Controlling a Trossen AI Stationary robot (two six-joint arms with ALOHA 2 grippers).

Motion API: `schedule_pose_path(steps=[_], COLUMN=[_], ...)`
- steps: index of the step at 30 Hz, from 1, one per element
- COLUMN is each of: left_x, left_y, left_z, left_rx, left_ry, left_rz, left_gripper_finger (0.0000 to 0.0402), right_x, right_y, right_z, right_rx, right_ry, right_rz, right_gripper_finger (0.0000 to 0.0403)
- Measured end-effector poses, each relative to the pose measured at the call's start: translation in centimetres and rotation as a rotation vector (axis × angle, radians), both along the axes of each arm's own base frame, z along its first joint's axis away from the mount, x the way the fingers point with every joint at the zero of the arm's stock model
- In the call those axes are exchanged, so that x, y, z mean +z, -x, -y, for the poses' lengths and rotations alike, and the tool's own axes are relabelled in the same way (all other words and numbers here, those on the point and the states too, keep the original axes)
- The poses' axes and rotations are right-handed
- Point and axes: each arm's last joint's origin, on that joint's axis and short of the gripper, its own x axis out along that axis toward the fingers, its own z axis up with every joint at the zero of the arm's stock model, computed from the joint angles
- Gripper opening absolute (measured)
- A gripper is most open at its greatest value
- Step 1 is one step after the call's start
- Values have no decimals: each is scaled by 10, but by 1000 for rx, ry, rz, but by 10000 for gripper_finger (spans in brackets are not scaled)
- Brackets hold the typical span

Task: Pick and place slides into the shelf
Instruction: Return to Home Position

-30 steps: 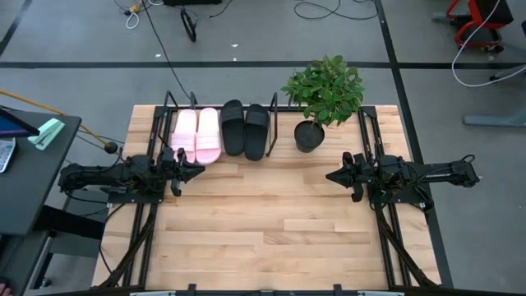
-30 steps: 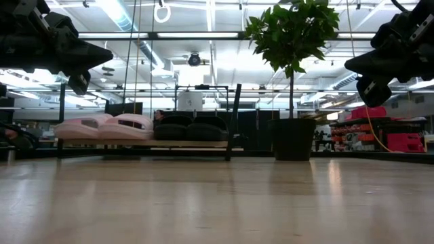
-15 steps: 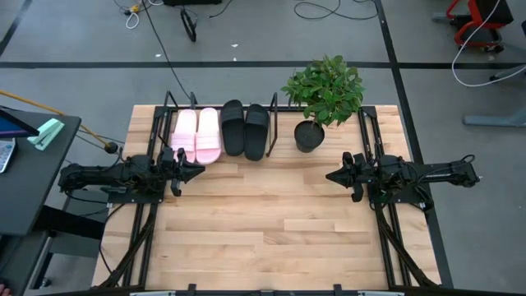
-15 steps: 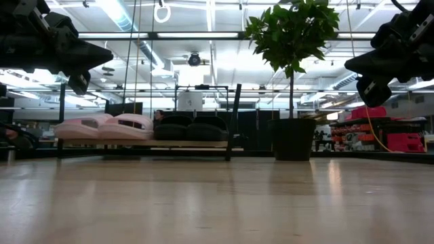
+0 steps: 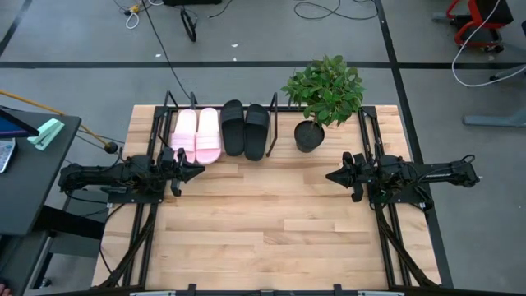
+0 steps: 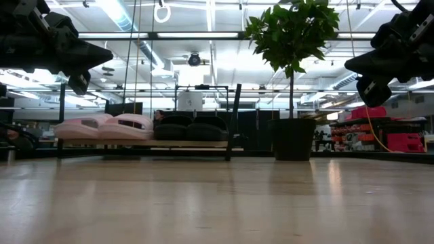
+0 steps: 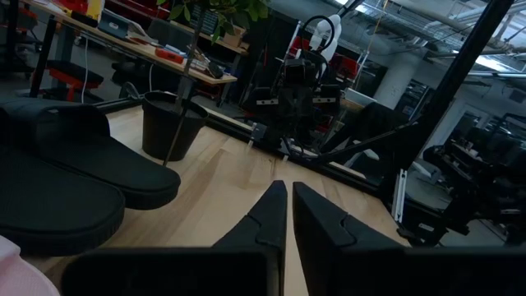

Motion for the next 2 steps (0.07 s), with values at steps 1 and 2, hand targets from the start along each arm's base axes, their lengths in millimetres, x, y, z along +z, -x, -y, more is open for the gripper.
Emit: schedule_pose_path(steps=[1,2], left_x=[0,0], left_y=[0,0], left_z=[0,0], left_rx=[0,0], left_ry=[0,0], left_rz=[0,0], left_gripper_finger=[25,25], right_x=[0,0], right_y=[0,0], right_z=[0,0], right_rx=[0,0], right_ry=[0,0], right_rz=[0,0], right_gripper_finger=[18,18])
